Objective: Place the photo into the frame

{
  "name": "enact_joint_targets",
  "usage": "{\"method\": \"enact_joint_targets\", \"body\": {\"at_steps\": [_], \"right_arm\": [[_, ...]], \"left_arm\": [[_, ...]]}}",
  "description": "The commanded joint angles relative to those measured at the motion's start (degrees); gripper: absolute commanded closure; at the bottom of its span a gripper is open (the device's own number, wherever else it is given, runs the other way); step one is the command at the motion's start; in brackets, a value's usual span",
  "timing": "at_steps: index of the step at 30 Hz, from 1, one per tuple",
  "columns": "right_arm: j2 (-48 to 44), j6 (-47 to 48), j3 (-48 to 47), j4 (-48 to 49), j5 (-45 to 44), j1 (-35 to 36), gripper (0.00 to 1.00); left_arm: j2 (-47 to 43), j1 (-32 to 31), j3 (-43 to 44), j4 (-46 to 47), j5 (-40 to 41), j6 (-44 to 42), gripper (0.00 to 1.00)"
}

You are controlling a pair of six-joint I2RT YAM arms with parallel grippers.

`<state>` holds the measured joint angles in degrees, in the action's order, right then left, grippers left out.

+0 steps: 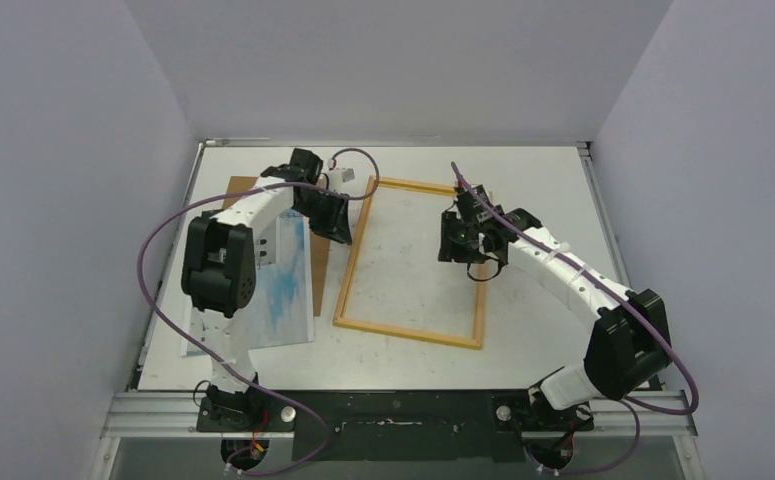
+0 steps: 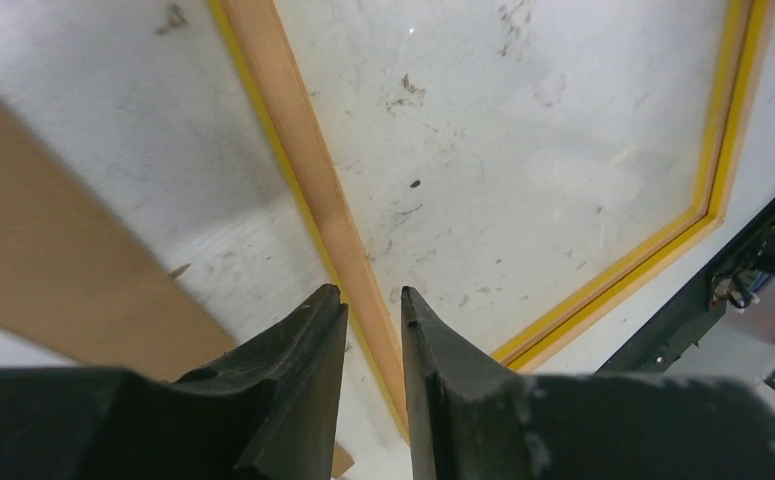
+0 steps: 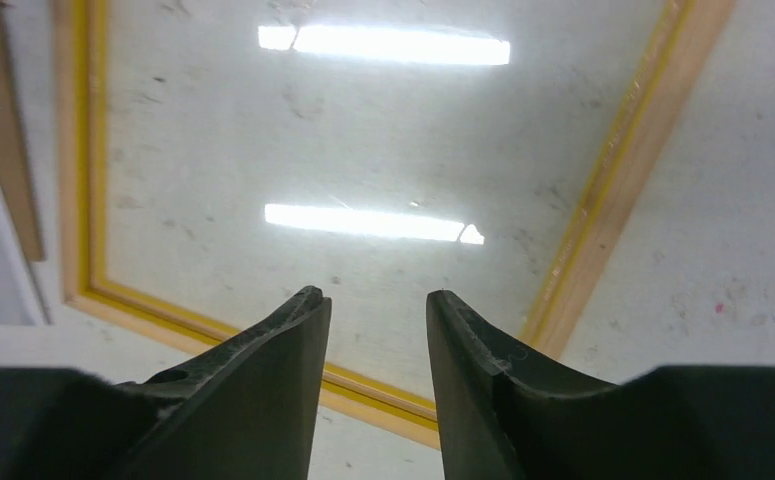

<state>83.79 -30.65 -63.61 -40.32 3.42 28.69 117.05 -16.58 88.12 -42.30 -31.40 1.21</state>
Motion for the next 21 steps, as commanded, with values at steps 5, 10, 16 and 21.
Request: {"method": "enact_joint_targets", "body": {"at_steps": [5, 10, 16, 21], "right_arm": [[8.8, -1.1, -14.7, 8.6, 3.6, 9.4, 0.41], [22.4, -0.8, -28.8, 13.0, 5.8, 17.8, 0.37], [35.9, -1.5, -39.1, 15.9, 10.1, 23.3, 0.4], [40.4, -2.6, -38.8, 18.0, 11.8, 24.3, 0.43]], "left_arm": [[-14.8, 13.2, 14.1, -14.6, 4.1, -8.0, 0.52], [-21.1, 28.1, 12.5, -21.9, 8.8, -16.9, 0.46], [-30.4, 40.7, -2.9, -21.8, 14.5, -26.9, 0.47], [-33.5, 46.7, -16.6, -16.4, 22.0, -28.5, 0.37]]}}
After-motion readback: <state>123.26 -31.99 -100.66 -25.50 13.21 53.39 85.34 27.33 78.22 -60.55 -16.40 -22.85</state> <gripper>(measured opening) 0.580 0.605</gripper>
